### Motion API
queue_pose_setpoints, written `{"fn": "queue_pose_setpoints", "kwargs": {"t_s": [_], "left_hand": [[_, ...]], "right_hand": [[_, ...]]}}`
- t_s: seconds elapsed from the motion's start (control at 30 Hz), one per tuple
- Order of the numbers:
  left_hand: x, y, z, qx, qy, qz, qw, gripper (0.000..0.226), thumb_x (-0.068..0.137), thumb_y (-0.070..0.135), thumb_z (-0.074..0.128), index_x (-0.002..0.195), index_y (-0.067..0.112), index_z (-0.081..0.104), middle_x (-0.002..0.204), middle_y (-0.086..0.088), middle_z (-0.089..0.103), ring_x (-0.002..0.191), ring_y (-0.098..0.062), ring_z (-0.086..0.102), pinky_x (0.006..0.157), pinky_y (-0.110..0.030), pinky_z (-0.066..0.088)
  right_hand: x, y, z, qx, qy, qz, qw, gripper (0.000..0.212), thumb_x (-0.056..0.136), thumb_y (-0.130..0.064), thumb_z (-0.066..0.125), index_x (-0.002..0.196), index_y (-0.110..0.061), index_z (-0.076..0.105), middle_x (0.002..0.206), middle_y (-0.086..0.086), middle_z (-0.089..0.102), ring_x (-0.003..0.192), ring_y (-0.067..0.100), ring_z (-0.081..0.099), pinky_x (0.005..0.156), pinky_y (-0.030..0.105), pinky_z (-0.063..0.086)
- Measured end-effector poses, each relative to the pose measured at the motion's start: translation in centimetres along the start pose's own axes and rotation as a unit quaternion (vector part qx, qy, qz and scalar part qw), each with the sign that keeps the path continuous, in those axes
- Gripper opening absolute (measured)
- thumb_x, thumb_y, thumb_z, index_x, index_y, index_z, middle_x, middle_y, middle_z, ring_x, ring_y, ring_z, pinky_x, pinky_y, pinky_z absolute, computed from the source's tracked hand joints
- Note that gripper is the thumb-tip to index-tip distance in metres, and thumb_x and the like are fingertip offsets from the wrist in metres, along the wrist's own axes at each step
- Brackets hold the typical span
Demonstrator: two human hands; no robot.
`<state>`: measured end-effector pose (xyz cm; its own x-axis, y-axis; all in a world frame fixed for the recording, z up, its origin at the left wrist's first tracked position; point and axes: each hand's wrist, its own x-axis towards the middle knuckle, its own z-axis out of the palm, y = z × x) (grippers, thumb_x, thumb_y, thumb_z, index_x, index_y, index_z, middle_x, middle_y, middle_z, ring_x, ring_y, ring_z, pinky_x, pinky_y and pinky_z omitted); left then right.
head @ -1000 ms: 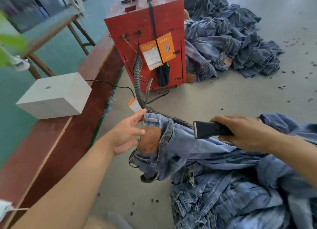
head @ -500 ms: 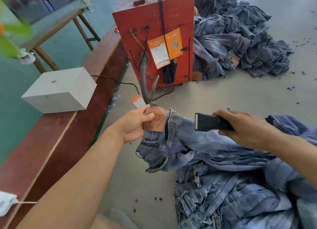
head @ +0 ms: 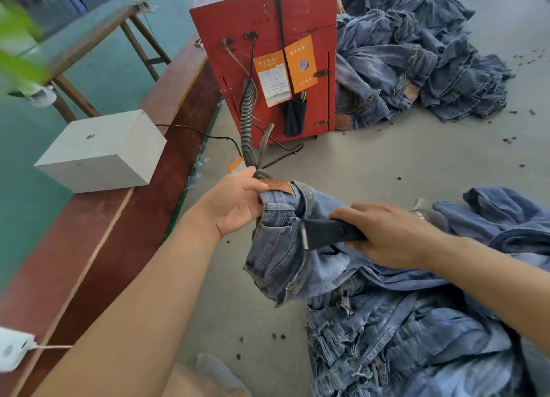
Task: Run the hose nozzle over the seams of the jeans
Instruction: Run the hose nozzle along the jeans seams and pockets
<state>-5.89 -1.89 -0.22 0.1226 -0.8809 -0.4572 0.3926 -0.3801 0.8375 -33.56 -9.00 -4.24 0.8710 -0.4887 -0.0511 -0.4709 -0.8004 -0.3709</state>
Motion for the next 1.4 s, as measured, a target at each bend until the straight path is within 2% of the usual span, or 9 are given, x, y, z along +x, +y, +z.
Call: {"fn": "queue_pose_setpoints", "kwargs": {"t_s": [0.07, 0.23, 0.43, 0.6, 0.73, 0.97, 1.1, 1.23, 1.4], "left_hand": [[0.1, 0.2, 0.1, -0.017, 0.008, -0.002, 1.0, 0.077, 0.1, -0.013, 0.031, 0.165, 0.013, -0.001, 0.145, -0.038, 0.048, 0.133, -0.047, 0.054, 0.114, -0.061, 0.039], [-0.2, 0.6, -0.3, -0.024, -0.016, -0.016, 0.999, 0.07, 0.103, -0.008, 0.03, 0.165, 0.01, 0.003, 0.152, -0.032, 0.045, 0.139, -0.048, 0.048, 0.119, -0.067, 0.029], [-0.4, 0.4, 0.2, -0.142, -0.059, -0.009, 0.988, 0.06, 0.096, -0.001, 0.029, 0.155, -0.001, 0.02, 0.153, -0.039, 0.038, 0.136, -0.053, 0.049, 0.109, -0.066, 0.04], [-0.1, -0.6, 1.1, -0.135, -0.072, -0.036, 0.988, 0.047, 0.084, 0.019, 0.043, 0.124, -0.005, 0.046, 0.12, -0.032, 0.065, 0.107, -0.047, 0.069, 0.091, -0.056, 0.055], [-0.3, -0.5, -0.3, -0.174, -0.106, -0.054, 0.978, 0.055, 0.094, 0.023, 0.035, 0.141, -0.004, 0.045, 0.136, -0.028, 0.055, 0.126, -0.043, 0.055, 0.11, -0.057, 0.043], [-0.8, -2.9, -2.5, 0.097, 0.04, -0.129, 0.986, 0.057, 0.081, 0.01, 0.075, 0.133, -0.01, 0.062, 0.11, -0.02, 0.074, 0.085, -0.025, 0.076, 0.08, -0.036, 0.064], [-2.0, -3.9, -3.6, 0.185, 0.009, -0.17, 0.968, 0.032, 0.101, -0.001, 0.054, 0.132, -0.001, 0.061, 0.12, -0.015, 0.07, 0.102, -0.025, 0.07, 0.088, -0.035, 0.06], [-2.4, -4.1, -3.7, 0.184, 0.019, -0.139, 0.973, 0.04, 0.109, 0.0, 0.038, 0.146, 0.006, 0.05, 0.14, -0.019, 0.062, 0.123, -0.032, 0.06, 0.095, -0.044, 0.056], [-2.5, -3.0, -2.8, 0.155, 0.006, -0.078, 0.985, 0.029, 0.109, 0.004, 0.04, 0.121, 0.017, 0.063, 0.12, -0.007, 0.07, 0.104, -0.021, 0.071, 0.088, -0.038, 0.06]], "right_hand": [[1.0, -1.7, 0.0, 0.025, 0.052, -0.022, 0.998, 0.038, 0.097, -0.035, 0.065, 0.131, -0.035, 0.048, 0.104, -0.004, 0.059, 0.089, 0.023, 0.059, 0.076, 0.041, 0.049], [1.7, -2.1, -2.0, 0.083, 0.184, -0.02, 0.979, 0.045, 0.091, -0.028, 0.074, 0.13, -0.032, 0.051, 0.105, -0.006, 0.064, 0.086, 0.017, 0.058, 0.075, 0.036, 0.046], [0.0, 0.0, -2.6, 0.034, 0.081, 0.04, 0.995, 0.04, 0.094, -0.029, 0.071, 0.128, -0.036, 0.052, 0.103, -0.011, 0.061, 0.089, 0.016, 0.06, 0.076, 0.036, 0.046], [1.7, -5.0, -0.8, 0.048, 0.095, -0.05, 0.993, 0.045, 0.094, -0.034, 0.07, 0.134, -0.035, 0.049, 0.108, -0.005, 0.063, 0.092, 0.019, 0.059, 0.08, 0.038, 0.048], [2.3, -2.8, -3.7, 0.115, 0.161, -0.018, 0.98, 0.044, 0.092, -0.023, 0.074, 0.13, -0.031, 0.053, 0.102, -0.01, 0.064, 0.085, 0.01, 0.059, 0.077, 0.032, 0.047], [-0.9, 4.1, -5.7, 0.007, 0.098, 0.072, 0.993, 0.048, 0.09, -0.023, 0.078, 0.13, -0.032, 0.055, 0.107, -0.002, 0.068, 0.086, 0.02, 0.055, 0.068, 0.032, 0.034], [-1.3, 4.3, -5.4, 0.017, 0.118, 0.044, 0.992, 0.051, 0.087, -0.025, 0.081, 0.127, -0.037, 0.052, 0.101, -0.005, 0.067, 0.082, 0.024, 0.056, 0.073, 0.037, 0.04], [-1.7, 4.3, -4.4, 0.03, 0.121, 0.043, 0.991, 0.053, 0.084, -0.029, 0.082, 0.125, -0.041, 0.05, 0.09, -0.009, 0.064, 0.076, 0.025, 0.055, 0.072, 0.04, 0.044], [-2.1, 4.7, -3.7, 0.046, 0.085, 0.044, 0.994, 0.053, 0.083, -0.026, 0.081, 0.123, -0.042, 0.05, 0.094, -0.011, 0.065, 0.081, 0.021, 0.057, 0.075, 0.043, 0.047]]}}
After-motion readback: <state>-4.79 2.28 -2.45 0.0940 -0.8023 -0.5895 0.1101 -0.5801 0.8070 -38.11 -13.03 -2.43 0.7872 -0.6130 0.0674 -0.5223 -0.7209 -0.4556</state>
